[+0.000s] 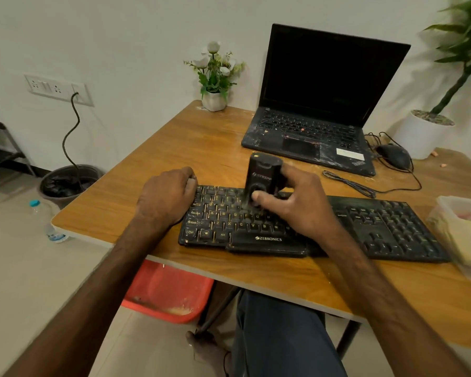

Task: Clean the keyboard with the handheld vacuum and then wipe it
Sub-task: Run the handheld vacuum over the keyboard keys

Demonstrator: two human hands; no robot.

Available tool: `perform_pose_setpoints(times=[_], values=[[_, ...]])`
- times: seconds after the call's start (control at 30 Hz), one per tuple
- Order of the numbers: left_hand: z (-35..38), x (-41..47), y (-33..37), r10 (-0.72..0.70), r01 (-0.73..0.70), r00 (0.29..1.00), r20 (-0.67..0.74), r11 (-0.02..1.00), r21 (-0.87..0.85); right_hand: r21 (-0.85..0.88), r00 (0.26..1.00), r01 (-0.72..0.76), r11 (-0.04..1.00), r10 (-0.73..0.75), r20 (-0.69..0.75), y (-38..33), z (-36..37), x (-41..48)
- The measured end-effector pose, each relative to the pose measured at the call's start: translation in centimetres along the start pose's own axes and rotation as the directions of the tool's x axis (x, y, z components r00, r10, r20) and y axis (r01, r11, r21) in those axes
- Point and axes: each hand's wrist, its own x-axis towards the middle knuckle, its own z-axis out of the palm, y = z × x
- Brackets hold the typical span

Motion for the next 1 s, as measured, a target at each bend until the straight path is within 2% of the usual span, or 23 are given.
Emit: perform_pose_setpoints(times=[0.07,0.17,0.2,0.3,0.37,0.53,0.7,0.77,0.9,1.0], values=[[0.0,0.0,0.0,0.003,-0.003,1.000,-0.003,1.000,0.001,0.003,1.000,0.027,1.000,-0.027,0.014,-0.2,0.3,-0.2],[0.0,0.0,-0.1,0.007,-0.007,1.000,-0.007,1.000,-0.001,-0.087,0.997,0.003,0.996,-0.010,-0.076,-0.2,-0.2,0.8],[-0.1,0.0,-0.1,0.004,-0.004,1.000,-0.003,1.000,0.001,-0.072,0.998,0.000,0.997,-0.004,-0.058,-0.5,-0.1,0.9],[-0.1,0.0,0.0,0.002,-0.002,1.000,0.004,1.000,0.008,0.083,0.986,0.041,0.996,-0.053,0.156,-2.7,1.4,-0.3],[0.0,-0.1,0.0,0.005,-0.005,1.000,-0.002,1.000,0.005,0.116,0.972,0.105,0.988,-0.126,0.200,-3.3,2.6,-0.5],[0.0,0.0,-0.1,0.008,-0.008,1.000,-0.007,1.000,0.013,0.009,0.993,0.102,0.995,-0.102,0.060,-2.6,2.9,2.6],[0.4,0.1,-0.2,0.001,0.000,1.000,-0.021,1.000,0.028,0.093,0.970,0.163,0.982,-0.177,0.166,-3.6,3.2,0.2],[0.4,0.1,-0.2,0.011,-0.010,0.999,-0.030,0.999,0.033,0.094,0.969,0.179,0.979,-0.192,0.155,-3.2,2.9,0.3],[0.2,0.0,0.0,0.003,-0.003,1.000,-0.026,1.000,0.014,-0.031,0.993,0.102,0.994,-0.100,0.056,-2.2,2.2,2.3],[0.3,0.0,0.0,0.002,-0.002,1.000,-0.026,1.000,0.027,0.025,0.989,0.101,0.995,-0.103,0.109,-3.0,2.3,0.9]])
